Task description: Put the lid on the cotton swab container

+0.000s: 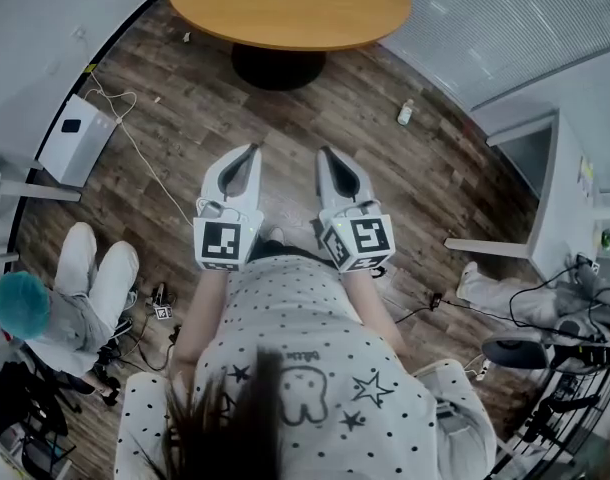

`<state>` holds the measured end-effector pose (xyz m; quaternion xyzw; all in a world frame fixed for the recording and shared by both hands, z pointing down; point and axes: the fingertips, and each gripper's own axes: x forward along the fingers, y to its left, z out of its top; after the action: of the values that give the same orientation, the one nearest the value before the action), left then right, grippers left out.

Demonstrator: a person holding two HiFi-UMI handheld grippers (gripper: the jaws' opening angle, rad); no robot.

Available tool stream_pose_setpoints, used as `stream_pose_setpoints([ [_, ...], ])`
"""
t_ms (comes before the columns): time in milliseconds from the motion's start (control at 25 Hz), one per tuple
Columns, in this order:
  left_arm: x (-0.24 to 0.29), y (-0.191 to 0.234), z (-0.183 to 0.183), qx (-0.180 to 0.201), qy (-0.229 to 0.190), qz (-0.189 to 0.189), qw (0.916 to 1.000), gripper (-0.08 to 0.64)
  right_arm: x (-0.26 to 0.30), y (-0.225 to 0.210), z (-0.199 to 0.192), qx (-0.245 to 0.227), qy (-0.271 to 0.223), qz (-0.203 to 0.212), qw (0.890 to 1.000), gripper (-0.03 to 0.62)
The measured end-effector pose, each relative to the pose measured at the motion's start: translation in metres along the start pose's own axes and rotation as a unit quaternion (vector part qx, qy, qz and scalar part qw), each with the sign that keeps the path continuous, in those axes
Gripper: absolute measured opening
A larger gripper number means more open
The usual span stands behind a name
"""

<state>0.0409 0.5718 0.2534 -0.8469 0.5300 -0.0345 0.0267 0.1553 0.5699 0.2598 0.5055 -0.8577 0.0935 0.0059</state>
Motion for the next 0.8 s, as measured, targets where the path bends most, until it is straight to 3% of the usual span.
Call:
stream_pose_setpoints([
  [400,-0.002,0.001,0.005,0.002,-0.002,-0.003,1.0000,0.011,-0.006,0.002,0.011,0.005,-0.029,0.014,0.999,0.003],
  [800,0.026,0.028,-0.005,-0.010,0.003,-0.024,0.9997,0.011,0.032,0.001,0.001,-0.011,0.001,0.013,1.000,0.005],
])
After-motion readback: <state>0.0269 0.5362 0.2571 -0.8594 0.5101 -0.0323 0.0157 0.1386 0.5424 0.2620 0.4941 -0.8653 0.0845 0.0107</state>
